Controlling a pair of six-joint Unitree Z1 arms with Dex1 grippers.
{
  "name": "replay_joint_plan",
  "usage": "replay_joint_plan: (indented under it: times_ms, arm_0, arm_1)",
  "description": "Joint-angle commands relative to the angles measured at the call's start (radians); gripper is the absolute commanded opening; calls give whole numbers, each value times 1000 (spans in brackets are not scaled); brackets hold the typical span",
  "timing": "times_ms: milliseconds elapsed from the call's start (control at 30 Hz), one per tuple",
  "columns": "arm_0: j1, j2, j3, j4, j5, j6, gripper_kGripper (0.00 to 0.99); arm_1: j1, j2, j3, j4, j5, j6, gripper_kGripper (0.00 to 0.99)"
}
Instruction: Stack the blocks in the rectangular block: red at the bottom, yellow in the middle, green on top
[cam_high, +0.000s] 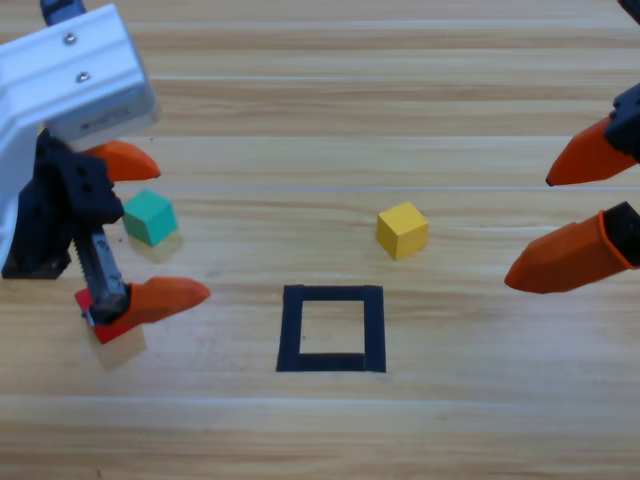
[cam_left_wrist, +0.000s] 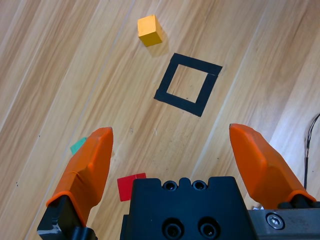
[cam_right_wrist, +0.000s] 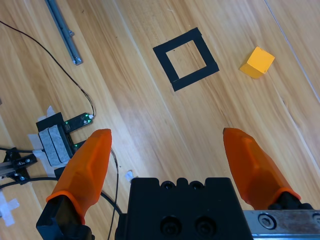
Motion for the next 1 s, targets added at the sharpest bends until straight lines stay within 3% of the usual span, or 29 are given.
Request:
replay_joint_plan:
  times_ms: [33,200,333,367,467,633,767,867,933,1000]
  arm_0:
    - [-18,-12,28,-2,-11,-11,990]
    - [-16,-12,31,0,-11,-16,990]
    - [-16,-14,33,-2,-13,-16,990]
    - [-18,-12,34,-2,-13,-16,990]
    - [-16,-12,36,-2,-13,-17,990]
    - [-16,-12,37,-3,-13,-20,990]
    - [-13,-1,31,-5,73,-99,990]
    - [63,13,-49,37,112,-323,990]
    - [125,14,-82,77,115,-453,990]
    - [188,17,-79,84,118,-586,990]
  arm_1:
    - [-3,50,27,3,-16,2,986]
    - [-6,56,25,3,-30,25,986]
    - [-61,79,9,-24,-39,131,986]
    - [-76,96,-5,-27,-67,193,986]
    - [-87,178,-68,-27,-248,378,986]
    - [-87,316,-149,-27,-470,524,986]
    - [-87,406,-240,22,-493,551,983]
    - [-106,443,-271,23,-518,601,983]
    - [-133,472,-294,25,-493,613,983]
    - [-175,514,-318,28,-407,582,983]
